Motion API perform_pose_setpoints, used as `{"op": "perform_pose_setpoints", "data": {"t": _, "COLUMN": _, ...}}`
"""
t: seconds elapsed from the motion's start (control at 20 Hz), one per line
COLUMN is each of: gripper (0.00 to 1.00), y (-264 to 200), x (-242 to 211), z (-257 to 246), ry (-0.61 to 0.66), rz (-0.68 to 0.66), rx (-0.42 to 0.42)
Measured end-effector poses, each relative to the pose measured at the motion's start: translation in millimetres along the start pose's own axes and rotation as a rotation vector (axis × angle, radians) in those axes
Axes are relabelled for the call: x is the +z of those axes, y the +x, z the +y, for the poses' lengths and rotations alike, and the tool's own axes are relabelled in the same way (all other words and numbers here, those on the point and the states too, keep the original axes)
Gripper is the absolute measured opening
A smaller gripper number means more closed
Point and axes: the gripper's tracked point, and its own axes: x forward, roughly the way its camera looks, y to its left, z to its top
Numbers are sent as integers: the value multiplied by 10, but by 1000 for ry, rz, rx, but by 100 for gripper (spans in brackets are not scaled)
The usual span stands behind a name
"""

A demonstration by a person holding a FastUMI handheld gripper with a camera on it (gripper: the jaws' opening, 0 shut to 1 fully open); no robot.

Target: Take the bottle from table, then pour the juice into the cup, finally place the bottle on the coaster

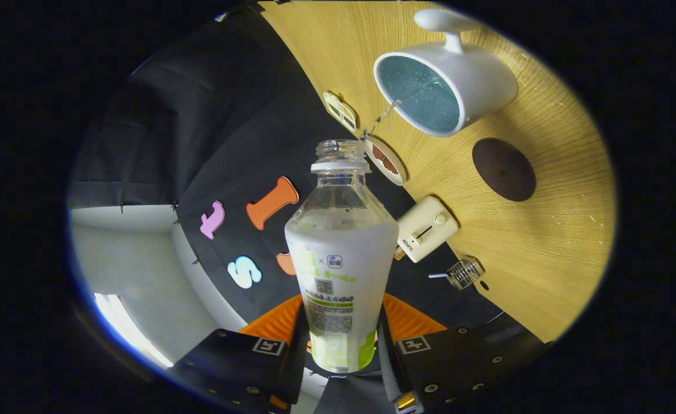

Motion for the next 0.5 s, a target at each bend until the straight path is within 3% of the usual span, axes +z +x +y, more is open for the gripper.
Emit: {"op": "perform_pose_setpoints", "data": {"t": 0.5, "gripper": 56, "y": 25, "x": -29, "z": 1, "ry": 90, "rz": -25, "rx": 56}}
